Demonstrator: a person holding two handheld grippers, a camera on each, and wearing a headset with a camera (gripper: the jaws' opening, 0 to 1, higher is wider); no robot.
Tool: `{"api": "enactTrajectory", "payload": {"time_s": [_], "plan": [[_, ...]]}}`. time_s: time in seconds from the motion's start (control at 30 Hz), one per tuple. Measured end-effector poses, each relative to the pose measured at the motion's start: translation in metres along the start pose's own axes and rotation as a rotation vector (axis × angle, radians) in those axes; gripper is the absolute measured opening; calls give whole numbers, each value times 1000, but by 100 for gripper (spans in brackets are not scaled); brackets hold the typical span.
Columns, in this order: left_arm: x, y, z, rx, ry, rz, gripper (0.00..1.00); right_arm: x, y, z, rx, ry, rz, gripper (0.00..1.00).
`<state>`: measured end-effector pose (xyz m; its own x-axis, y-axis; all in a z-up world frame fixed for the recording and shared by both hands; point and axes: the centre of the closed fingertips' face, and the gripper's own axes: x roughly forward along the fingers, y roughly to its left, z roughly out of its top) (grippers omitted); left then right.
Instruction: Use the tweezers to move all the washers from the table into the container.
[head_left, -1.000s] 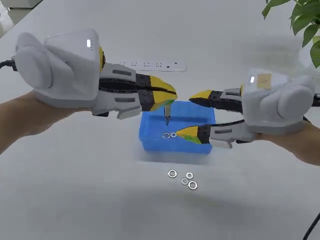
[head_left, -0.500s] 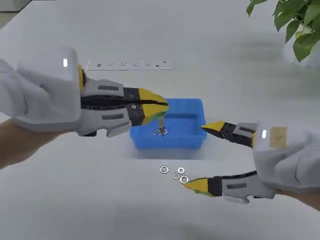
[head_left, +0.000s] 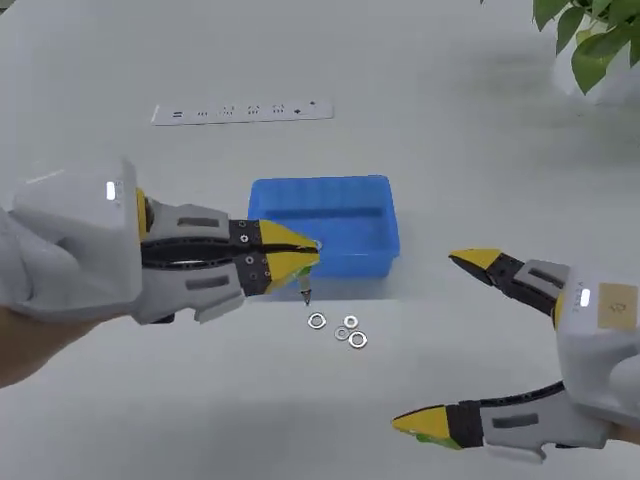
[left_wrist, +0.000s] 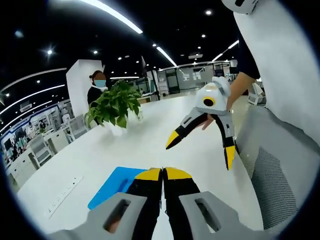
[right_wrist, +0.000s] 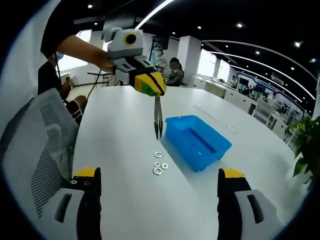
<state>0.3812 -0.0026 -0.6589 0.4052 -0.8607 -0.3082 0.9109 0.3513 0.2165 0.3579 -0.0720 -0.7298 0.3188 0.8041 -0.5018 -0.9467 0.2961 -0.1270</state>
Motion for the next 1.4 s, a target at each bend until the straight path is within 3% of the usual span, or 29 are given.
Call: {"api": "enactTrajectory", "payload": {"time_s": [0.3,0.53,0.77,0.93,1.17,1.37,1.4], "plan": [[12,0,-12,-64,-16,-9,4,-3,5,-13,55,10,27,100],[12,2,-18,-99,-20,-12,4,0,4,-10,120,-19,26,100],[14,-3,-29,-124,-6,-13,4,4,3,-8,130,-22,25,100],[15,-3,-30,-123,-6,-15,4,5,3,-5,131,-30,20,100],[14,-2,-32,-121,3,-17,4,10,13,0,135,-40,52,99],[12,5,-34,-163,6,-7,4,14,13,2,146,-48,65,99],[12,6,-35,-196,4,-6,4,16,12,3,145,-48,68,99]]}}
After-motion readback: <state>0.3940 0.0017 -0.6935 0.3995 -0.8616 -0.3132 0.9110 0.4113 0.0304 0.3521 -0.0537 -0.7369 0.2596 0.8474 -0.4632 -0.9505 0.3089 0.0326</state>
